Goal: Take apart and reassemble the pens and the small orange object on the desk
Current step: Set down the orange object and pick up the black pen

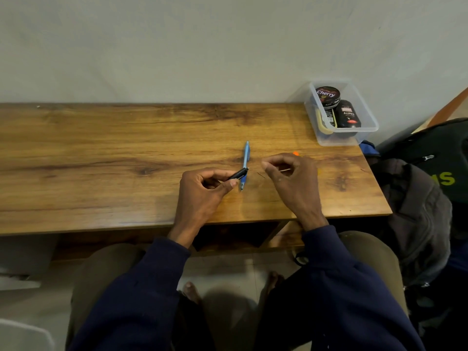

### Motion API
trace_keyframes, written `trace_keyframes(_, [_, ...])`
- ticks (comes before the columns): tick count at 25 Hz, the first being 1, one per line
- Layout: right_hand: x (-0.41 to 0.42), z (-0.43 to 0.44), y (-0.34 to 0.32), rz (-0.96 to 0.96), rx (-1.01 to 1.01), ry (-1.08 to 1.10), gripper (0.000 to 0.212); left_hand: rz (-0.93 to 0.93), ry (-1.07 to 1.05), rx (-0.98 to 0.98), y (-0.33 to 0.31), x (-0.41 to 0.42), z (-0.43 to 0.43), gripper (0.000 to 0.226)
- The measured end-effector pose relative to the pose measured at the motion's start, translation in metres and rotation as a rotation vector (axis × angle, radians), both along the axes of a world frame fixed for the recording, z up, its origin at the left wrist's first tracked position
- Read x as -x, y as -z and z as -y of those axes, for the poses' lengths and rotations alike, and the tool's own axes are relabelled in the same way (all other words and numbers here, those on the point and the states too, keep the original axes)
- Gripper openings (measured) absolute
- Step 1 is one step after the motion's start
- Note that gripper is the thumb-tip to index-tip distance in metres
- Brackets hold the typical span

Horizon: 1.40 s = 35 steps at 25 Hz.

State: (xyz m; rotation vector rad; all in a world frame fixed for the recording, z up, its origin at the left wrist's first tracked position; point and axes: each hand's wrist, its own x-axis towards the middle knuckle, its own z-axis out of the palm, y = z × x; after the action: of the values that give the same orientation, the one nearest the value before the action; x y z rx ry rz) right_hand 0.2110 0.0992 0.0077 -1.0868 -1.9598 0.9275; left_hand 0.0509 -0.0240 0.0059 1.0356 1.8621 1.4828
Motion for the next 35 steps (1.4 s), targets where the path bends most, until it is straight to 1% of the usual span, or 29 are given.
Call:
trace_keyframes(2, [0.006,0.005,-0.004,-0.031,0.05,-0.12,0.013,-0.033,0.013,0.002,0.0,0.0,0.0,0.02])
trace_keyframes(4, [0.01,0.008,-0.004,-0.034,0.072,-0.165,0.015,-0.047,0.017,0.001,0.0,0.0,0.0,0.02])
trace_keyframes(10, [0.01,0.009,-0.003,-0.014,0.08,-0.16,0.003,-0.053,0.031,0.022,-0.002,-0.002,-0.001,0.02])
trace_keyframes(14, [0.011,0.01,-0.003,-0.005,0.079,-0.137,0.003,-0.022,0.033,0.017,-0.003,-0.002,0.0,0.021])
trace_keyframes(18, [0.011,0.011,-0.003,-0.02,0.086,-0.127,0.003,-0.033,0.031,0.011,-0.004,-0.002,0.0,0.021])
trace_keyframes(25, [0.012,0.009,-0.002,0.017,0.096,-0.146,0.002,-0.066,0.034,0.009,-0.003,-0.001,0.0,0.02])
trace_keyframes(27, [0.011,0.008,-0.004,0.009,0.089,-0.115,0.003,-0.067,0.017,0.016,-0.002,0.0,0.0,0.02])
trace_keyframes(30, [0.002,-0.002,-0.005,-0.015,0.072,0.011,0.006,-0.038,-0.036,0.028,0.0,0.003,-0.001,0.022])
trace_keyframes(32, [-0.005,-0.007,-0.004,0.047,0.042,0.078,0.006,-0.031,-0.047,0.028,0.0,0.004,-0.001,0.023])
trace_keyframes(35, [-0.007,-0.008,0.005,0.203,-0.005,0.109,0.004,-0.035,-0.042,0.018,0.0,0.002,-0.001,0.022])
